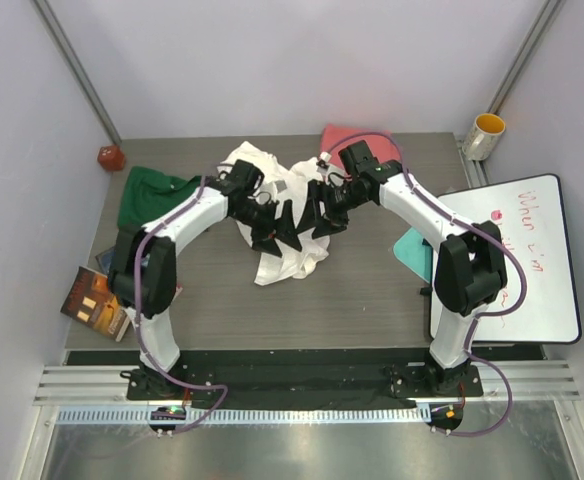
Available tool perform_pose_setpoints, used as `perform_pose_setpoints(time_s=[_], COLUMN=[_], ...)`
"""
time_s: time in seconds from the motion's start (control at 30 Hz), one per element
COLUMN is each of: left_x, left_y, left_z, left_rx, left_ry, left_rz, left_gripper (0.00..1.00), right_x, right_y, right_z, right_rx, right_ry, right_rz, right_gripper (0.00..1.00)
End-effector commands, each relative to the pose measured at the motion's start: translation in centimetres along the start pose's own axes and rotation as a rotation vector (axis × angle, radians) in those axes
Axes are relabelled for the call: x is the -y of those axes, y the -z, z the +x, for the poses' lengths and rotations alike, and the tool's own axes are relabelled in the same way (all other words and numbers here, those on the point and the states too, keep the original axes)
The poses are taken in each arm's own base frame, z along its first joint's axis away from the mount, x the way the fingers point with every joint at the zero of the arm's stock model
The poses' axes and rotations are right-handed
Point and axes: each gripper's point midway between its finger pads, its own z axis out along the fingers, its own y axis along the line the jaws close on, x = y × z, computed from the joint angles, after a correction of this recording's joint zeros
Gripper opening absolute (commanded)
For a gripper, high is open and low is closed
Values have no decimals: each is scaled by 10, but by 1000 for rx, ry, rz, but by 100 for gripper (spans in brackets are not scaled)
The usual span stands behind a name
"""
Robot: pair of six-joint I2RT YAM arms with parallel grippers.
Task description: Fold and stack the t-shirts
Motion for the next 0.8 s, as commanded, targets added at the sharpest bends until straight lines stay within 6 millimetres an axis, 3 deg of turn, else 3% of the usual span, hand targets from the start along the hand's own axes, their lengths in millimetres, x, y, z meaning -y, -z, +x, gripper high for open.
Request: perform_pose_setpoints(time_s=[0.0, 0.13, 0.23, 0.43, 0.5, 0.6, 0.77], left_x=[7, -15, -43, -118, -132, -138, -138], left_y=[31, 47, 63, 130, 144, 159, 158], left_z=[-20, -37, -46, -66, -69, -73, -77], left_rx=[182, 281, 354, 595, 623, 649, 645], left_ry=[-87, -28, 73, 303, 324, 315, 315], left_rz=[-74, -168, -212, -366, -427, -479, -471], left_gripper=[73, 73, 73, 73, 73, 73, 73], right_x=[-16, -16, -12, -5, -6, -9, 6], right_y=[11, 10, 6, -6, -12, -20, -31], right_z=[-1, -1, 2, 21, 33, 56, 70], right_rx=[26, 23, 17, -43, -83, -141, -152], right_ry=[40, 36, 26, -7, -5, 25, 30], right_rz=[-48, -47, -27, 36, 45, 77, 136], right_gripper=[61, 61, 61, 61, 61, 61, 61])
